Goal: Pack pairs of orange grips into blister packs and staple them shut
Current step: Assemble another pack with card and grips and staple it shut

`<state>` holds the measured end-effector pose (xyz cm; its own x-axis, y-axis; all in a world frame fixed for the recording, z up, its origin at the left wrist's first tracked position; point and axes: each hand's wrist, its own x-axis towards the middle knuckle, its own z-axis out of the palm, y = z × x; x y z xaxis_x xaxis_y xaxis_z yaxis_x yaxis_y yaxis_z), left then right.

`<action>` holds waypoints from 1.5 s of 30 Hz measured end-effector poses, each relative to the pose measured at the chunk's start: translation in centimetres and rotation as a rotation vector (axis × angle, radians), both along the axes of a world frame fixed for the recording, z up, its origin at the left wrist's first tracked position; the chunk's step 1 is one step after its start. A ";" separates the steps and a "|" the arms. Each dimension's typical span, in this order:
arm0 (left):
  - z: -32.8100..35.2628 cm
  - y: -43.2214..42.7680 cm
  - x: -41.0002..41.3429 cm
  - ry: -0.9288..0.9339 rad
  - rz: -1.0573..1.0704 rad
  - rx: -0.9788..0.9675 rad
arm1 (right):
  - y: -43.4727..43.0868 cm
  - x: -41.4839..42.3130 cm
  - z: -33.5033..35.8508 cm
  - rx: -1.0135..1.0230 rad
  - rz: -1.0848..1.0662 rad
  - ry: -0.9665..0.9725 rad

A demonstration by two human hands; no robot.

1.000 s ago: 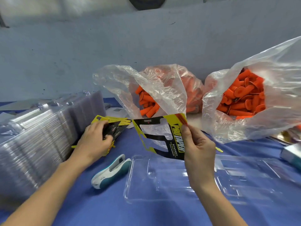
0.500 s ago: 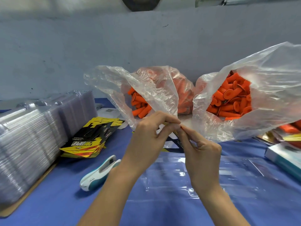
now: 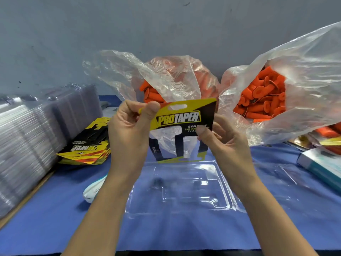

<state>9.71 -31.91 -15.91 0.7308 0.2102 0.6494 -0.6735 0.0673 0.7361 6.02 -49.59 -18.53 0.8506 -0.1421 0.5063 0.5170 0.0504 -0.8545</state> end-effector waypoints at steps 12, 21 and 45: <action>-2.0 1.6 0.8 0.342 0.040 -0.010 | 1.7 -1.4 -0.3 -0.675 -0.716 -0.579; -6.3 3.0 -0.9 0.905 -0.500 0.187 | 2.9 -2.2 -6.0 -1.201 -0.462 -0.396; -9.4 6.1 0.2 0.883 -0.202 0.536 | -4.0 -1.2 -7.5 -1.156 -0.436 0.386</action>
